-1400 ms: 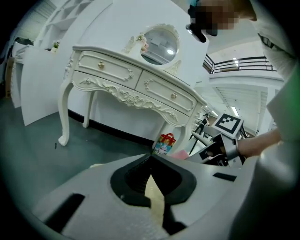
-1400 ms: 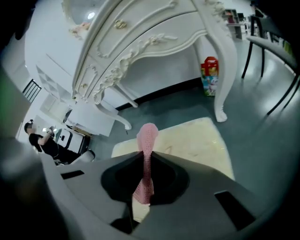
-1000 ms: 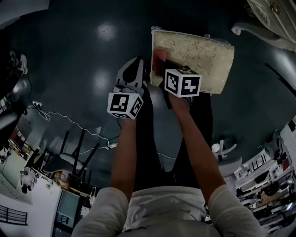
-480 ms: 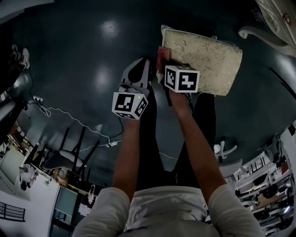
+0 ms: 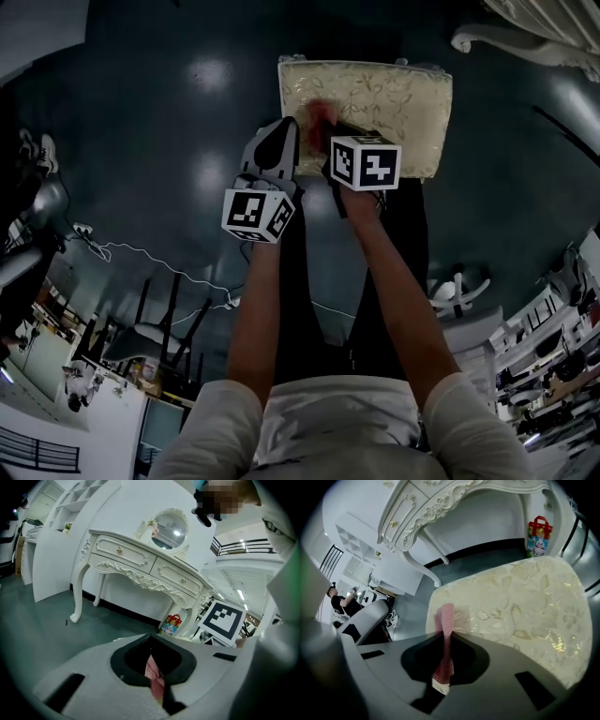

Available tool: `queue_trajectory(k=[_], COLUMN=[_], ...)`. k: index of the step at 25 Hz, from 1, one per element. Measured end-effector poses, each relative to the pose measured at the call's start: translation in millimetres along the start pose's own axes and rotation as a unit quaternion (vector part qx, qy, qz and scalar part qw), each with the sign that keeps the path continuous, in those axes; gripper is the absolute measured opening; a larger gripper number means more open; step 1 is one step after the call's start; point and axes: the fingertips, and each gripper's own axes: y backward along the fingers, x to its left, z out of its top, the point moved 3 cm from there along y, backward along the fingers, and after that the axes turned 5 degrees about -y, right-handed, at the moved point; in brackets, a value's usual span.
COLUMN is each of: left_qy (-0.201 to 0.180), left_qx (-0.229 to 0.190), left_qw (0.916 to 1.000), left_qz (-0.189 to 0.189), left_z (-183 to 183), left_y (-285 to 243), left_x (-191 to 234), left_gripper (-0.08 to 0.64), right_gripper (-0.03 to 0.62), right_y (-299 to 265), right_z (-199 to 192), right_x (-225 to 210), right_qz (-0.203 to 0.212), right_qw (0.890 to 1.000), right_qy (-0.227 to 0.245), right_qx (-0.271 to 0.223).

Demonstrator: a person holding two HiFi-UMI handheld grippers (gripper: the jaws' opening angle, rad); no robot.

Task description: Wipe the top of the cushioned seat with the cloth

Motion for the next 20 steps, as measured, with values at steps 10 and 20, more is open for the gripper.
queue_trajectory(k=[10, 20], left_qy=[-0.015, -0.025], left_qx=[0.015, 0.029], left_qw=[0.9988, 0.9962], left_qz=[-0.044, -0.079], left_z=[-8.3, -22.2], left_y=[-35.1, -66.5], left_x=[-64.3, -112.1], left_gripper=[0.012, 0.012], right_gripper=[0.025, 0.025], right_y=[54.7, 100.9], right_z=[11.8, 21.8], right_x=[-78.3, -152.8], right_qz=[-0.026, -0.065], right_qw=[0.998, 0.993], right_qy=[-0.043, -0.069], right_qx=[-0.036, -0.069])
